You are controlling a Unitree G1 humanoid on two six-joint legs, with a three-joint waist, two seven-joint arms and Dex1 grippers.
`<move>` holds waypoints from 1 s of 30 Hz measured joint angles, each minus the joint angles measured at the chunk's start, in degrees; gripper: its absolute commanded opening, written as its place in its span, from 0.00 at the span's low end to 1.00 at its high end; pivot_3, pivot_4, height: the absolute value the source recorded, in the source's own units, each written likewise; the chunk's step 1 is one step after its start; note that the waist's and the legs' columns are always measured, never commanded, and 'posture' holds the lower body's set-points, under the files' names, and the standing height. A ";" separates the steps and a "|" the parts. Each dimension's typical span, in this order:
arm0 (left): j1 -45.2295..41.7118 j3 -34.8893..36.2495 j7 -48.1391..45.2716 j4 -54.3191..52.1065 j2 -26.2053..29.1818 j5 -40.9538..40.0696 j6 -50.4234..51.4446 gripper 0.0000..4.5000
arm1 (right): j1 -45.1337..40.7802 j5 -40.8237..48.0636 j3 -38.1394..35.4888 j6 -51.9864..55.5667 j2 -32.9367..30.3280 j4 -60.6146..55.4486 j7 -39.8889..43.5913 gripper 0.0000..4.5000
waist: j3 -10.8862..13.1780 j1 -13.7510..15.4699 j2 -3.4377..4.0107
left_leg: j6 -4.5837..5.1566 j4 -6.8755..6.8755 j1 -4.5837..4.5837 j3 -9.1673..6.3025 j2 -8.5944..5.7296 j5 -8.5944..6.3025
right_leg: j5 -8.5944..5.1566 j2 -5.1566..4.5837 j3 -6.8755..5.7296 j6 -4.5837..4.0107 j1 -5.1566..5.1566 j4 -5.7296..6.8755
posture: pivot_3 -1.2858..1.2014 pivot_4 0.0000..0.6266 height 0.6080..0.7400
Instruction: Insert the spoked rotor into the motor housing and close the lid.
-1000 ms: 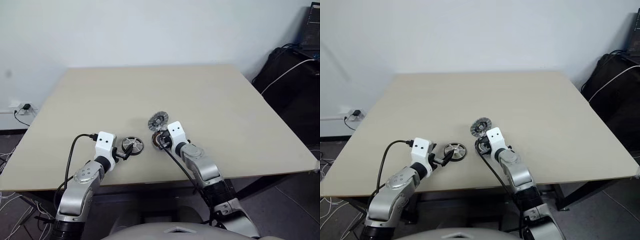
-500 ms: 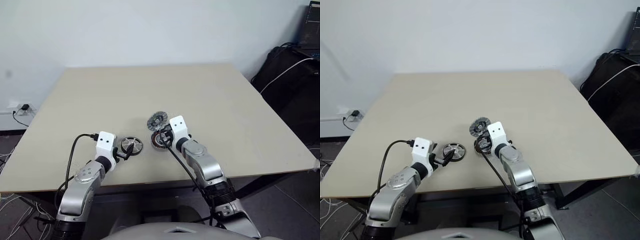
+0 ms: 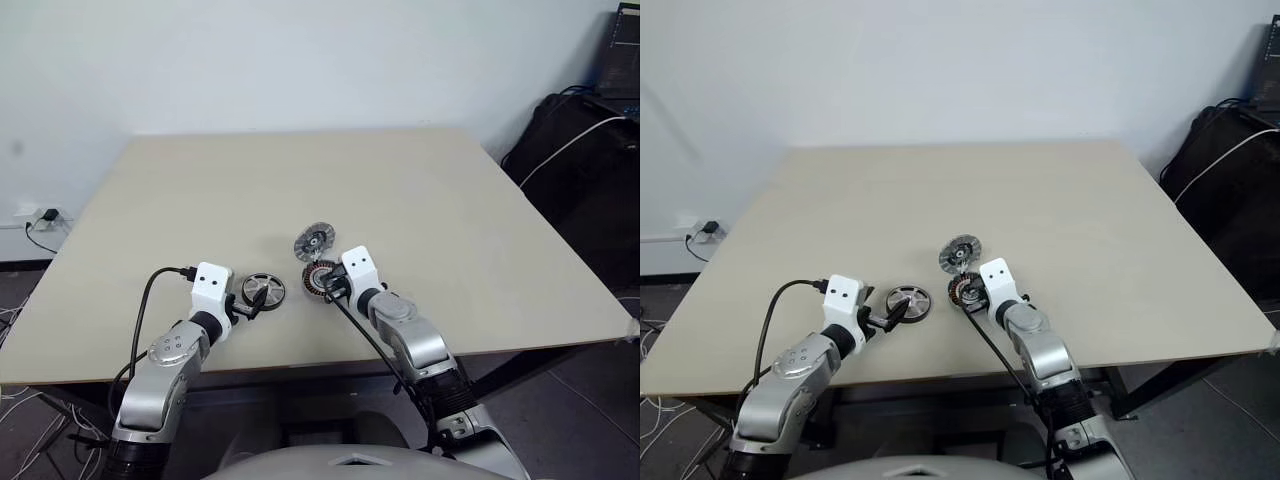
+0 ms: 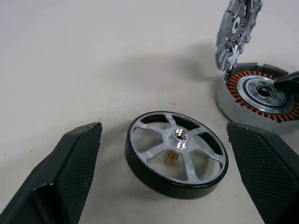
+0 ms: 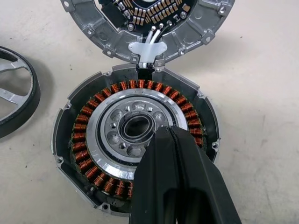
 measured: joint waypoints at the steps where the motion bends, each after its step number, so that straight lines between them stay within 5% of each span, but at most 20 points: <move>1: -0.01 0.00 0.01 0.00 0.01 0.00 0.00 1.00 | 0.00 0.14 -0.21 -0.41 0.27 -0.27 -0.20 0.00 | 0.00 -0.01 0.00 | 0.00 0.00 -0.01 0.00 0.00 0.00 | 0.01 0.01 0.00 0.01 -0.01 0.00 | 0.52 0.00 1.00; 30: 0.38 0.54 0.13 -0.55 0.24 0.01 0.15 1.00 | 0.32 0.51 0.80 -4.10 -0.22 1.85 2.09 0.00 | -0.03 0.07 -0.04 | 0.01 -0.02 -0.01 -0.05 -0.02 -0.01 | -0.01 -0.11 -0.05 0.01 0.01 -0.02 | 0.52 0.00 1.00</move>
